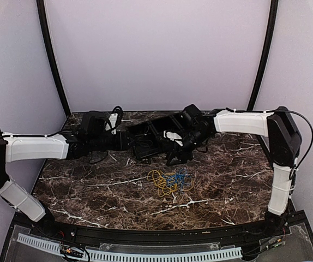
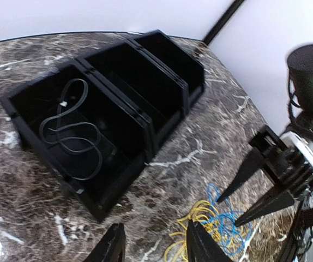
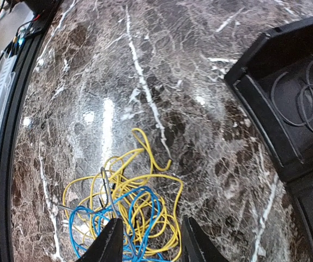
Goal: Untangle the cables
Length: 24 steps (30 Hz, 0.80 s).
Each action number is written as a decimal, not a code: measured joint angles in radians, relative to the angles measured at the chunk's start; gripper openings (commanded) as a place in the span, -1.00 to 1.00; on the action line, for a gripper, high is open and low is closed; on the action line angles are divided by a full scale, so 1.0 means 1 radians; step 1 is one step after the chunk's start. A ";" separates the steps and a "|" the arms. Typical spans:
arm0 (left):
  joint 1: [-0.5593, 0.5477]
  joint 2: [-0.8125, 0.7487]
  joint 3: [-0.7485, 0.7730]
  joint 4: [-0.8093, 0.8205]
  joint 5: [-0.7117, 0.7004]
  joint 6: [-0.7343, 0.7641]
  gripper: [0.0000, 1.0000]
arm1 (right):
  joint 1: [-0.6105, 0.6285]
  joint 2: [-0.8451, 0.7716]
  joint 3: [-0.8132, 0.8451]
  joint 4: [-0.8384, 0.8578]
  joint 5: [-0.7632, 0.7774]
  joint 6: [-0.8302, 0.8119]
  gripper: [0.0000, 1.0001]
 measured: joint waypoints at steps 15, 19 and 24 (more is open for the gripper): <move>-0.059 0.003 -0.098 0.184 0.062 0.036 -0.20 | 0.047 0.084 0.076 -0.174 0.047 -0.083 -0.22; -0.059 -0.022 -0.139 0.192 0.047 0.035 -0.20 | 0.047 0.107 0.084 -0.182 0.055 -0.082 -0.57; -0.082 -0.085 -0.216 0.258 0.031 0.077 -0.10 | 0.047 0.114 0.091 -0.190 0.060 -0.074 -1.00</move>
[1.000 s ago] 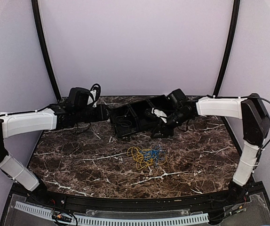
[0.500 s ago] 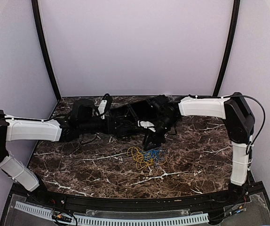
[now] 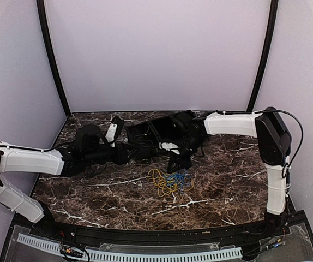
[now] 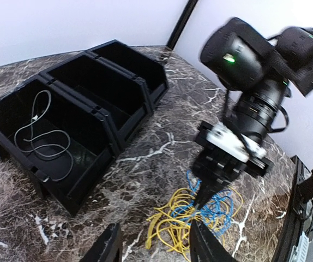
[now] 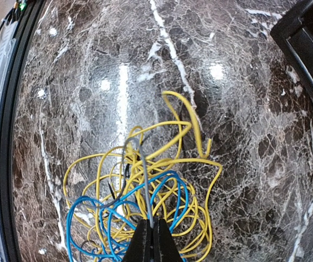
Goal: Untangle the cables
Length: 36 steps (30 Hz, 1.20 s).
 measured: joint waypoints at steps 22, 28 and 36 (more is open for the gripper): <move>-0.381 0.449 0.016 0.758 -0.288 0.297 0.00 | -0.027 -0.126 0.063 -0.023 -0.189 0.129 -1.00; -0.380 0.586 0.089 0.867 -0.417 0.299 -0.09 | -0.093 -0.184 0.070 -0.043 -0.301 0.170 -1.00; -0.373 0.696 0.183 0.837 -0.491 0.310 -0.30 | -0.099 -0.242 0.124 -0.081 -0.386 0.184 -1.00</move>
